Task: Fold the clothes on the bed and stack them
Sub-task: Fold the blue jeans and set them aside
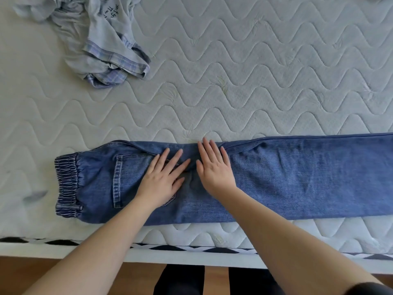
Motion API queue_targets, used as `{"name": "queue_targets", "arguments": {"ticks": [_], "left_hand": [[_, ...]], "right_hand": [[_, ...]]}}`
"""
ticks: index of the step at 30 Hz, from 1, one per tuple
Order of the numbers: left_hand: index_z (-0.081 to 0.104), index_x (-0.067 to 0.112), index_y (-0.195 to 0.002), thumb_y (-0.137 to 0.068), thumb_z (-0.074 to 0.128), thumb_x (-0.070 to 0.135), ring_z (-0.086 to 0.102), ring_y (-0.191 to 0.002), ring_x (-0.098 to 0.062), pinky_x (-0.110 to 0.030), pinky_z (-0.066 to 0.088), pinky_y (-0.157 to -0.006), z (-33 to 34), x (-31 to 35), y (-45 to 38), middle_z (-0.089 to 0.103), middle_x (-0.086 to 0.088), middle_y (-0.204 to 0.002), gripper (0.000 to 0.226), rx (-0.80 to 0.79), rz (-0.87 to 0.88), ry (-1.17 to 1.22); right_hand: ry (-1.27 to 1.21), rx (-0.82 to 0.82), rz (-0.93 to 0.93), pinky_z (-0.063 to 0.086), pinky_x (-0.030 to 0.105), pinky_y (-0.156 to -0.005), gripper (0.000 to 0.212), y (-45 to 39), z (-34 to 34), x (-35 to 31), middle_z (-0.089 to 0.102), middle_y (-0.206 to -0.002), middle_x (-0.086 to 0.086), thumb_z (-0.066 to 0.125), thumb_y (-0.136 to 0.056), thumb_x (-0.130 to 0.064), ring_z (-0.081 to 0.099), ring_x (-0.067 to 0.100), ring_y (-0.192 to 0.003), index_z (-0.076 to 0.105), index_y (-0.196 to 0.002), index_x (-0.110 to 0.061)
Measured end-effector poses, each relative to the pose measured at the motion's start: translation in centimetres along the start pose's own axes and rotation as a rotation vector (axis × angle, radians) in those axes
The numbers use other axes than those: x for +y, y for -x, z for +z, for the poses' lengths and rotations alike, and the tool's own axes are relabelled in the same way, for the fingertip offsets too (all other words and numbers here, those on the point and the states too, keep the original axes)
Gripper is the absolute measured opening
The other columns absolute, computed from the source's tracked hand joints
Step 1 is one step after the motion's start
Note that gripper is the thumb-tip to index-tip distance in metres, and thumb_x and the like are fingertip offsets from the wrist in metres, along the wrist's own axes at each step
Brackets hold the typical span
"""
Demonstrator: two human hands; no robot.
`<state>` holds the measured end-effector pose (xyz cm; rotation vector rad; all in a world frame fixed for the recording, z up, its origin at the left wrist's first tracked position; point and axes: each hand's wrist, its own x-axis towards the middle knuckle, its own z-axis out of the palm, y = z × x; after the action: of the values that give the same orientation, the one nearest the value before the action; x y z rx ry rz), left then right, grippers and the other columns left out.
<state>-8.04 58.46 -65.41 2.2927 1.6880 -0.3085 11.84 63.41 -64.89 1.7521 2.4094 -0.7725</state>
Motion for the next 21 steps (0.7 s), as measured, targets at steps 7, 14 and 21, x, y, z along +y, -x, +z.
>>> {"name": "queue_targets", "arguments": {"ticks": [7, 14, 21], "left_hand": [[0.001, 0.038, -0.155, -0.097, 0.011, 0.059, 0.0, -0.151, -0.026, -0.047, 0.009, -0.122, 0.3, -1.7, 0.5, -0.004, -0.006, -0.164, 0.062, -0.079, -0.031, -0.041], [0.001, 0.038, -0.154, -0.096, 0.008, 0.06, 0.002, -0.151, -0.027, -0.047, 0.008, -0.122, -0.3, -1.3, 0.4, -0.005, -0.005, -0.164, 0.063, -0.118, -0.043, -0.071], [0.06, 0.02, -0.131, -0.098, 0.031, 0.04, 0.036, -0.14, -0.03, -0.05, 0.019, -0.117, -3.0, 0.2, -0.4, 0.042, -0.015, -0.149, 0.048, 0.03, -0.027, 0.024]], "right_hand": [[0.169, 0.0, 0.146, -0.012, 0.035, -0.119, 0.063, 2.0, -1.2, 9.1, -0.006, -0.162, -0.013, 0.012, -0.1, -0.059, -0.008, 0.004, -0.148, -0.004, -0.155, -0.035], [0.196, -0.013, 0.215, -0.008, 0.039, -0.121, 0.067, 2.5, -2.3, 12.3, -0.008, -0.164, -0.012, 0.012, -0.098, -0.062, -0.008, 0.006, -0.149, -0.006, -0.156, -0.033], [0.082, 0.051, 0.244, -0.007, 0.039, -0.121, 0.061, 2.8, -3.3, 10.7, 0.005, -0.165, -0.004, 0.027, -0.102, -0.05, -0.003, 0.013, -0.151, 0.013, -0.157, -0.027]]}}
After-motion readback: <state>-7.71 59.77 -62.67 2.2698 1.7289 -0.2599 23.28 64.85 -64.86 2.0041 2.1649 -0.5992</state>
